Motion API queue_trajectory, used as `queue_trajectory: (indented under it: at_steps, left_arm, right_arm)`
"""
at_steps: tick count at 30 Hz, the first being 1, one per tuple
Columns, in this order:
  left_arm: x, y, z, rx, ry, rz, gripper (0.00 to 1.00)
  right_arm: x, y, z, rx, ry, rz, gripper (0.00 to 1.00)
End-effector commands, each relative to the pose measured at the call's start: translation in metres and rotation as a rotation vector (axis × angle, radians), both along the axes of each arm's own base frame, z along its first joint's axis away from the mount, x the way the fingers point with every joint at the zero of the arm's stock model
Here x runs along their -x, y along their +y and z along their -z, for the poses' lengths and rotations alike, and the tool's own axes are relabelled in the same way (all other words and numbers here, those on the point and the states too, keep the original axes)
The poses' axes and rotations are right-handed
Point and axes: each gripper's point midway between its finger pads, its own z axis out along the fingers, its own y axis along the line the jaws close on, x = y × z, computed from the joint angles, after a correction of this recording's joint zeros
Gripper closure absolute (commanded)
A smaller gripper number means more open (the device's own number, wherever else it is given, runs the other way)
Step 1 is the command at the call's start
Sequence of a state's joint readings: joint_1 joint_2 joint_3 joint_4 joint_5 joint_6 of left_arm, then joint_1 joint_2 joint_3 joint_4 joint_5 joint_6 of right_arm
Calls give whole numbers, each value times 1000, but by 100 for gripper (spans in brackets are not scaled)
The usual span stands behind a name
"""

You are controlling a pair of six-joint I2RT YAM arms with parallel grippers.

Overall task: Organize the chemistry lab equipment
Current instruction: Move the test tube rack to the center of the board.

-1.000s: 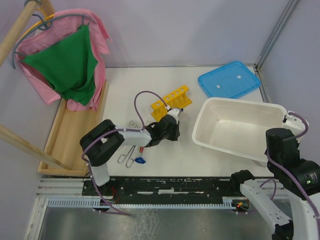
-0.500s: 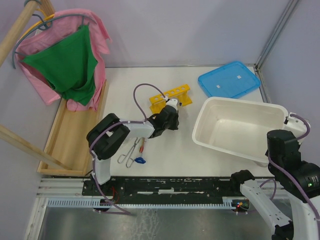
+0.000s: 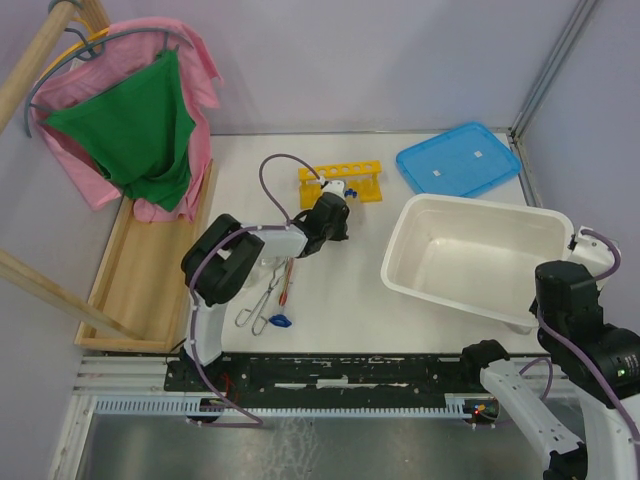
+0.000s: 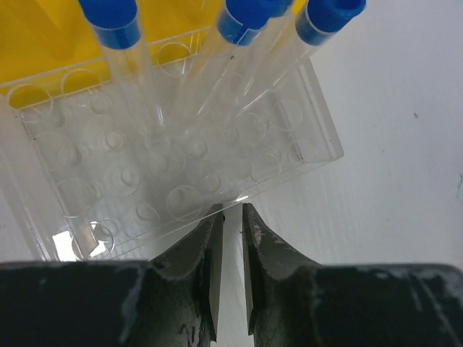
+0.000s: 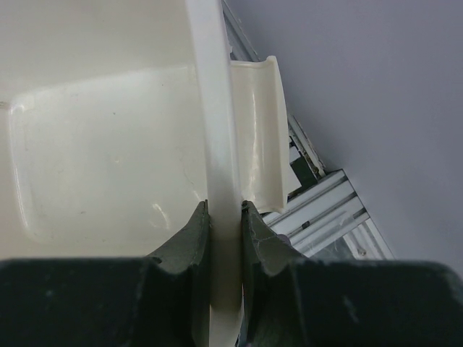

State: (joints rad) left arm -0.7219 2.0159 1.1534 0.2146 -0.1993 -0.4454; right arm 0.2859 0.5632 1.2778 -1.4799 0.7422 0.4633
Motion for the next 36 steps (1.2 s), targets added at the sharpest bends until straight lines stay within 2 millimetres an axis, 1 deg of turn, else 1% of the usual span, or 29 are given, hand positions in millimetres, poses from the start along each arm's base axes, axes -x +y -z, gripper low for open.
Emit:
queue_trajectory:
  at_steps: [1, 6, 11, 19, 21, 23, 24, 25, 27, 30, 33, 36]
  left_arm:
    - [-22, -3, -5, -19, -34, 15, 76]
    - [-39, -6, -10, -11, -46, 11, 76]
    - [-51, -8, -7, -17, -44, 11, 76]
    - [-70, 8, -3, -33, -38, -14, 76]
    - [-74, 12, -5, -36, -36, -17, 76]
    - [-73, 13, -11, -28, -33, -11, 76]
    - [-70, 13, -15, -21, -36, -6, 76]
    - [-68, 12, -26, -4, -48, -3, 76]
    - [-62, 13, -40, 23, -60, 2, 74]
    - [-53, 16, -66, 57, -86, 8, 72]
    - [-40, 25, -94, 86, -111, -3, 71]
    - [-22, 39, -121, 113, -138, -20, 71]
  right_arm:
    - [-12, 4, -17, -61, -134, 26, 99]
    - [-14, 6, -16, -63, -127, 17, 99]
    - [-15, 7, -16, -66, -125, 11, 99]
    - [-18, 10, -15, -72, -121, -2, 99]
    - [-19, 13, -15, -83, -122, -14, 99]
    - [-22, 19, -14, -109, -125, -45, 99]
    - [-24, 24, -14, -125, -126, -63, 99]
    - [-26, 29, -13, -142, -123, -85, 99]
    - [-31, 36, -11, -168, -120, -115, 99]
    - [-37, 48, -1, -199, -91, -156, 99]
    - [-47, 62, 9, -239, -61, -206, 99]
    - [-60, 78, 21, -271, -12, -260, 99]
